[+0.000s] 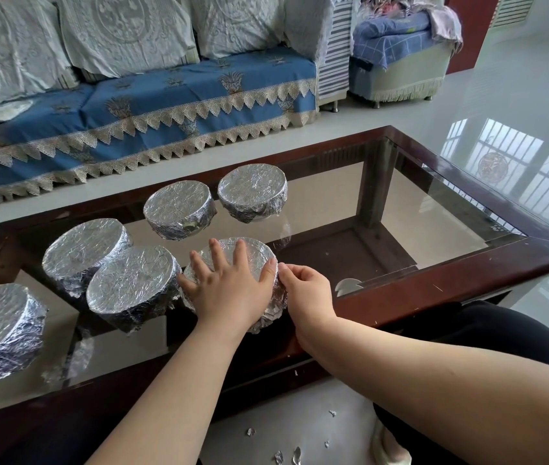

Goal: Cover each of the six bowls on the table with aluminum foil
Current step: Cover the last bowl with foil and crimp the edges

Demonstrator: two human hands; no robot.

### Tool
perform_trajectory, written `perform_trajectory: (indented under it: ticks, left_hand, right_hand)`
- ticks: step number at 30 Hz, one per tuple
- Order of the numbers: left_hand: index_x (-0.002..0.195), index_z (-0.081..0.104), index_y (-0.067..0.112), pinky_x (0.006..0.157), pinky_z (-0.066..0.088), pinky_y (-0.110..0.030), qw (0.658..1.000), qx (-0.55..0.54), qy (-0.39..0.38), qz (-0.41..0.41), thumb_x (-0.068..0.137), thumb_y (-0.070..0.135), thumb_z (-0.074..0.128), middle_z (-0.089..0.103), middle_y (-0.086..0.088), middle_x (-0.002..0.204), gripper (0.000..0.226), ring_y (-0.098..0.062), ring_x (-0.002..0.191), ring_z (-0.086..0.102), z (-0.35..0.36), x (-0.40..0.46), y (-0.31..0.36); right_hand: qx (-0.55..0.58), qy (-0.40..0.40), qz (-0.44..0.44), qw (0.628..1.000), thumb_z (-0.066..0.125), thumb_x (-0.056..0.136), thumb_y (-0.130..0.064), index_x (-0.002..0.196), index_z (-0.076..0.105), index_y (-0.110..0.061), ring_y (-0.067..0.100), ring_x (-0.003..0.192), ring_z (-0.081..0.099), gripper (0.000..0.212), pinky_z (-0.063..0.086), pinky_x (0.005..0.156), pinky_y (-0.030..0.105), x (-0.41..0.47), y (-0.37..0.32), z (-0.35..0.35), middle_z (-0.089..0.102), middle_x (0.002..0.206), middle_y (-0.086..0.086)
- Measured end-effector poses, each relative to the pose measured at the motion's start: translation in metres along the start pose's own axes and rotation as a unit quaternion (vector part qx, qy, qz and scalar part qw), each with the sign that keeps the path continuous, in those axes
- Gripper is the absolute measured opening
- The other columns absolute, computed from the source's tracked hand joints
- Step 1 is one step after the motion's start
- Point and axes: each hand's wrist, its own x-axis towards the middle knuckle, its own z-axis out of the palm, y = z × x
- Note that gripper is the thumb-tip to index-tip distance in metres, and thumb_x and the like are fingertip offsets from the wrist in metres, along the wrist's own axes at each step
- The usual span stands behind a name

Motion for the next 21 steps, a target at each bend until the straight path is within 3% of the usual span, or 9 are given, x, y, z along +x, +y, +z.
perform_trajectory:
  ticks: [3,7,10,13,17,21]
  left_hand:
    - [0.158,0.006,0.034,0.116,0.000,-0.067,1.000,0.000,0.001,0.001,0.091,0.076,0.010,-0.006,-0.009,0.167,0.080,-0.043,0.150,-0.008,0.000,0.000,0.001]
    - [0.158,0.008,0.034,0.115,0.000,-0.068,1.000,-0.004,0.002,0.001,0.092,0.075,0.012,-0.005,-0.010,0.167,0.078,-0.043,0.150,-0.007,0.000,0.000,0.001]
    - [0.158,0.007,0.033,0.114,0.000,-0.067,1.000,0.000,0.000,-0.001,0.092,0.075,0.013,-0.005,-0.010,0.167,0.078,-0.043,0.150,-0.006,-0.001,-0.001,0.002]
    - [0.158,0.007,0.033,0.115,0.001,-0.067,1.000,0.003,-0.002,-0.004,0.093,0.074,0.013,-0.005,-0.011,0.167,0.078,-0.043,0.150,-0.006,-0.002,-0.001,0.002]
    - [0.158,0.007,0.033,0.115,0.001,-0.067,1.000,0.003,-0.017,-0.012,0.091,0.077,0.011,-0.007,-0.011,0.167,0.080,-0.043,0.150,-0.007,-0.004,0.001,0.001]
    - [0.158,0.007,0.036,0.114,0.003,-0.067,0.998,-0.017,-0.052,-0.003,0.084,0.082,0.001,-0.006,-0.008,0.167,0.088,-0.042,0.151,-0.006,-0.015,0.004,-0.003]
  right_hand:
    - [-0.070,0.002,-0.038,0.997,0.053,0.097,-0.028,0.088,0.072,-0.013,0.007,0.070,0.059,0.026,0.046,0.068,0.023,-0.006,-0.003,-0.003,0.069,0.079,-0.004]
    - [-0.052,-0.028,-0.045,0.997,0.041,0.102,-0.024,0.088,0.073,-0.025,0.005,0.090,0.065,0.034,0.048,0.079,0.019,-0.016,-0.004,-0.007,0.072,0.088,-0.010]
    - [-0.063,-0.057,-0.071,0.994,0.043,0.097,-0.022,0.080,0.077,-0.029,0.022,0.095,0.067,0.038,0.052,0.089,0.038,-0.020,-0.003,-0.007,0.074,0.086,-0.001]
    - [-0.054,-0.065,-0.065,0.994,0.047,0.098,-0.022,0.081,0.074,-0.026,0.025,0.100,0.065,0.032,0.049,0.095,0.042,-0.023,-0.003,-0.009,0.072,0.094,0.005]
    - [-0.074,-0.100,-0.078,0.989,0.049,0.099,-0.023,0.121,0.067,-0.021,0.002,0.107,0.061,0.028,0.046,0.102,0.029,-0.021,0.003,-0.012,0.068,0.112,-0.012]
    - [-0.033,-0.102,-0.076,0.991,0.059,0.095,-0.018,0.125,0.047,-0.018,-0.004,0.084,0.063,0.032,0.050,0.081,0.016,-0.014,0.004,-0.011,0.066,0.107,-0.005]
